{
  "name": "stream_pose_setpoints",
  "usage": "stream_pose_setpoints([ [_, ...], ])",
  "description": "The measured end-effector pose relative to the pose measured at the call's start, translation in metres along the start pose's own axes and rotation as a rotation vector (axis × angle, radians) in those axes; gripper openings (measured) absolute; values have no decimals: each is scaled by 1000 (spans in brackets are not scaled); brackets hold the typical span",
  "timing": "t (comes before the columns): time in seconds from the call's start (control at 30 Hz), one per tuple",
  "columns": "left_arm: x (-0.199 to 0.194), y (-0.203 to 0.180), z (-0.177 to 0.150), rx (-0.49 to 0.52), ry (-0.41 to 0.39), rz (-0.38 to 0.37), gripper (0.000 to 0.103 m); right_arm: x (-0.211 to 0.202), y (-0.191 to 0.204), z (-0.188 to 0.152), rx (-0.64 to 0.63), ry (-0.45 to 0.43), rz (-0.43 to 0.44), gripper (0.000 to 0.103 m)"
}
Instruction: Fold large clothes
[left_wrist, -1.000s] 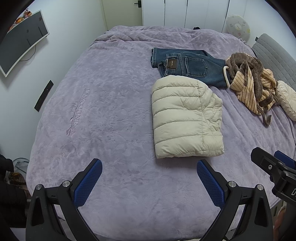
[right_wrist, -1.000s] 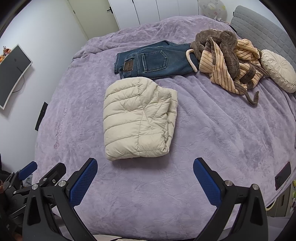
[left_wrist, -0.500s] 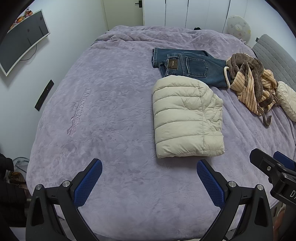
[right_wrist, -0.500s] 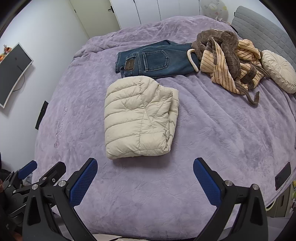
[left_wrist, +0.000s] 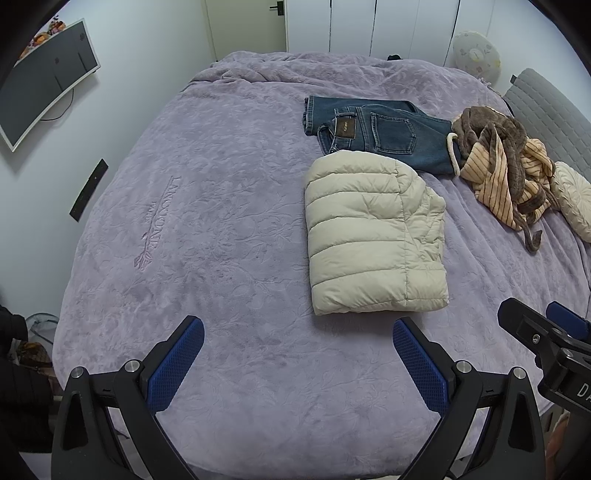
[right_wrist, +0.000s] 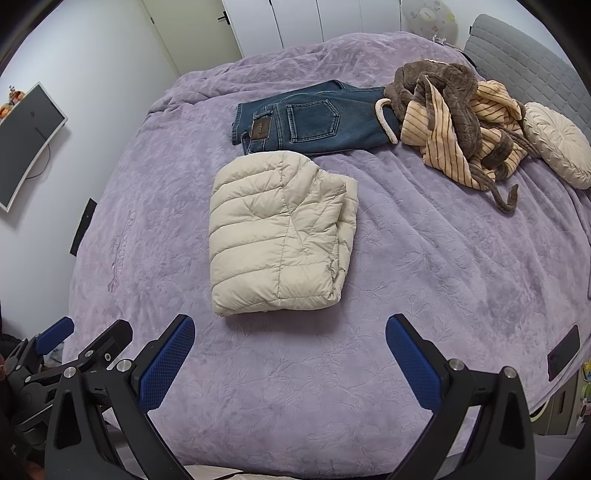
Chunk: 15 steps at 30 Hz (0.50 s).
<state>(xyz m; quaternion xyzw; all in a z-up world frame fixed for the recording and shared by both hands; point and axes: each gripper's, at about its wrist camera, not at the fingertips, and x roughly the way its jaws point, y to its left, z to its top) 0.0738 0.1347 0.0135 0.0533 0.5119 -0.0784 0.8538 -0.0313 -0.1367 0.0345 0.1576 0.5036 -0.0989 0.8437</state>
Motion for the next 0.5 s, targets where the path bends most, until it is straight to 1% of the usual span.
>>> stream_pose_setpoints([
  [0.23,-2,2,0,-6,-9,3,102,0,0,0,-3,-1,0,103],
  [0.37,-6,2,-1,-4,-21,-8,102,0,0,1,-7,1,0,103],
  [0.5,-6,2,-2,-1,-17,-16,102,0,2,2,-11,0,-1,103],
])
